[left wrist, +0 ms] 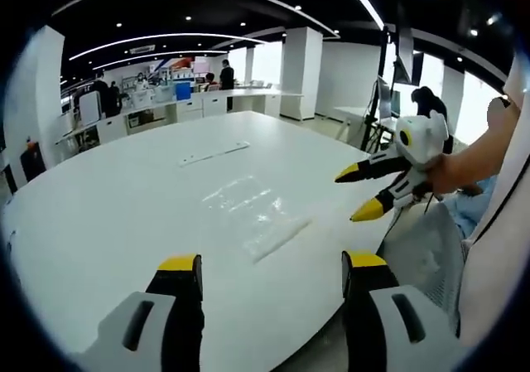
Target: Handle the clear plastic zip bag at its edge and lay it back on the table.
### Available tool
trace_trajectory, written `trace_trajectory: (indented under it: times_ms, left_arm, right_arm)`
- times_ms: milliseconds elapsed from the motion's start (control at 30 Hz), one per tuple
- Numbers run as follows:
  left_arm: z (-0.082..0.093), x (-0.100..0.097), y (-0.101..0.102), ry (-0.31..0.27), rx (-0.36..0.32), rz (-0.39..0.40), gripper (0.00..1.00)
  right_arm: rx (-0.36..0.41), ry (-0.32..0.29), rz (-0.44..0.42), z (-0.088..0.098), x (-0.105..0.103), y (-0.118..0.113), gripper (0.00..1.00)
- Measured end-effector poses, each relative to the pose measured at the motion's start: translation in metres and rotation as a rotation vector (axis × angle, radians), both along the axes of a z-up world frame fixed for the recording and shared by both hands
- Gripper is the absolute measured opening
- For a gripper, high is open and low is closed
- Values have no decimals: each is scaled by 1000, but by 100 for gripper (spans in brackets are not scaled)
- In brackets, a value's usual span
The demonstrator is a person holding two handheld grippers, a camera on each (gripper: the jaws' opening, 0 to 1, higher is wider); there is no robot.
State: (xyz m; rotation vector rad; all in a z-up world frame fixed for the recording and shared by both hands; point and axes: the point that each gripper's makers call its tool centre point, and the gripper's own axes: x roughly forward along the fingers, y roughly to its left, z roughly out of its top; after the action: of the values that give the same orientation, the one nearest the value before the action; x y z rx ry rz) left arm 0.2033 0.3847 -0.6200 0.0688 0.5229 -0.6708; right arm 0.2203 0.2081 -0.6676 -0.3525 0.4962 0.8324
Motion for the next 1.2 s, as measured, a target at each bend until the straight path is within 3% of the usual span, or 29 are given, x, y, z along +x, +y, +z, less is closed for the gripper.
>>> trace_trajectory:
  times_ms: [567,933,1200]
  left_arm:
    - [-7,-13,2,-17,-84,63,65]
    - [-17,-26,0,-7,-121,86,66]
    - [-12,-26,-1,-36,-140,96,66]
  right_arm:
    - [125,-23,-128,11,-21,-15,74]
    - [141,-53,-149,21,-28,-16,78]
    - [152,-71,-152,24,-31,-16,82]
